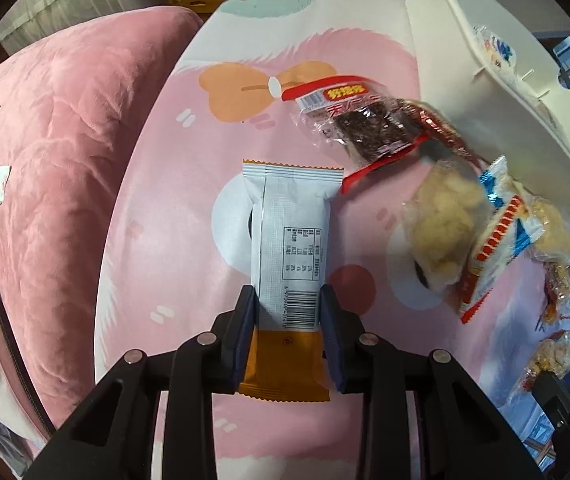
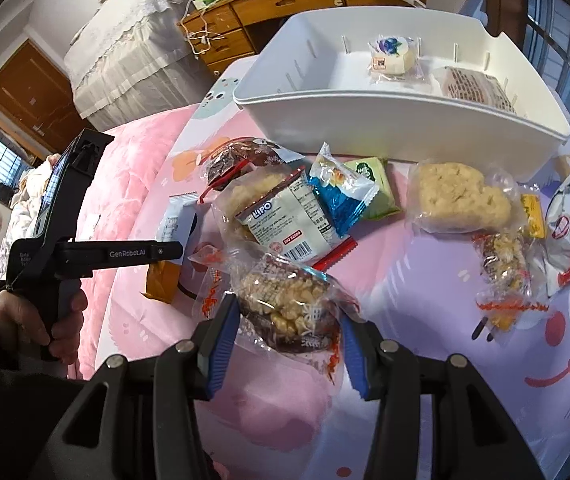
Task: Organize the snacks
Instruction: 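Lift both snacks into the white tray and open both grippers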
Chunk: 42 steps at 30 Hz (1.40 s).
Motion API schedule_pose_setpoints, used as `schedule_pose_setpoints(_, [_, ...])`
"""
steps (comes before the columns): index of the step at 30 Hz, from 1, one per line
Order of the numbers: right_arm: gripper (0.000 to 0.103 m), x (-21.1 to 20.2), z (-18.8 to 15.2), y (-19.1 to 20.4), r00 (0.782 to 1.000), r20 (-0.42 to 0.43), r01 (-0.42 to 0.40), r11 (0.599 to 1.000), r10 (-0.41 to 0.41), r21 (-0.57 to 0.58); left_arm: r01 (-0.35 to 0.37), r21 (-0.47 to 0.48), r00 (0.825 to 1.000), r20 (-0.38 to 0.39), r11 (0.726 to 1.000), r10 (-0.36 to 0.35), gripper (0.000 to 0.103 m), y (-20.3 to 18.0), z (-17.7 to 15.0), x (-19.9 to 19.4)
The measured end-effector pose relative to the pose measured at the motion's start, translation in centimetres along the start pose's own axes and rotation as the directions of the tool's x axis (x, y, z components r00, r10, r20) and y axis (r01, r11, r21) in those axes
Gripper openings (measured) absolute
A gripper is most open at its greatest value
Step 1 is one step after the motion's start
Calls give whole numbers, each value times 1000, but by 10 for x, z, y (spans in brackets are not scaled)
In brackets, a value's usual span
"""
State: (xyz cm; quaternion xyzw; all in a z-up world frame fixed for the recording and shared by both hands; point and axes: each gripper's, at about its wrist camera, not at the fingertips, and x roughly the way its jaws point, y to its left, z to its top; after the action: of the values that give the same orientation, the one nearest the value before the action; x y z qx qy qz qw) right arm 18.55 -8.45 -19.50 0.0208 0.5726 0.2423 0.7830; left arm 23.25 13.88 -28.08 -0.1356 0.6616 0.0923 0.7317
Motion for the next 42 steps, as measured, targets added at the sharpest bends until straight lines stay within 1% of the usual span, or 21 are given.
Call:
schedule_pose_setpoints(5, [48, -8, 5, -4, 999, 23, -21, 999, 22, -35, 17, -20, 999, 30, 1000, -17, 29, -5, -7, -25])
schedule_pose_setpoints(9, [48, -20, 15, -8, 997, 60, -36, 998, 40, -59, 28, -22, 998, 60, 999, -27, 29, -16, -8, -50])
schedule_pose_setpoints(13, [48, -36, 30, -14, 992, 117, -32, 996, 43, -88, 42, -3, 995, 96, 999, -42, 29, -31, -3, -76])
schedule_pose_setpoints(18, [48, -57, 49, -28, 982, 186, -11, 994, 30, -105, 58, 48, 987, 144, 997, -64, 30, -59, 11, -104])
schedule_pose_setpoints(22, [48, -69, 65, -46, 972, 236, 12, 996, 10, -93, 65, 98, 979, 187, 993, -82, 30, -88, 29, -121])
schedule_pose_setpoints(29, [49, -85, 92, -80, 948, 315, 49, 998, -33, -45, 84, 176, 955, 266, 981, -130, 30, -143, 67, -144])
schedule_pose_setpoints(33, [49, -86, 106, -98, 941, 335, 57, 998, -50, -11, 89, 211, 942, 299, 973, -151, 30, -166, 86, -154])
schedule_pose_setpoints(37, [49, -83, 114, -107, 940, 336, 66, 998, -61, -3, 98, 236, 929, 326, 967, -173, 31, -184, 101, -157])
schedule_pose_setpoints(38, [50, -81, 116, -109, 940, 336, 66, 998, -64, 5, 103, 238, 927, 328, 966, -180, 32, -186, 103, -156])
schedule_pose_setpoints(39, [50, -79, 116, -109, 940, 334, 67, 998, -67, 11, 106, 237, 927, 328, 966, -182, 36, -189, 104, -155])
schedule_pose_setpoints(40, [50, -77, 116, -110, 941, 329, 71, 997, -73, 20, 107, 228, 930, 320, 968, -179, 41, -191, 106, -152])
schedule_pose_setpoints(41, [50, -74, 117, -111, 946, 316, 73, 997, -77, 27, 110, 221, 934, 311, 969, -177, 50, -190, 105, -149])
schedule_pose_setpoints(42, [50, -71, 118, -112, 950, 303, 72, 997, -77, 29, 119, 216, 936, 302, 969, -182, 53, -189, 104, -147])
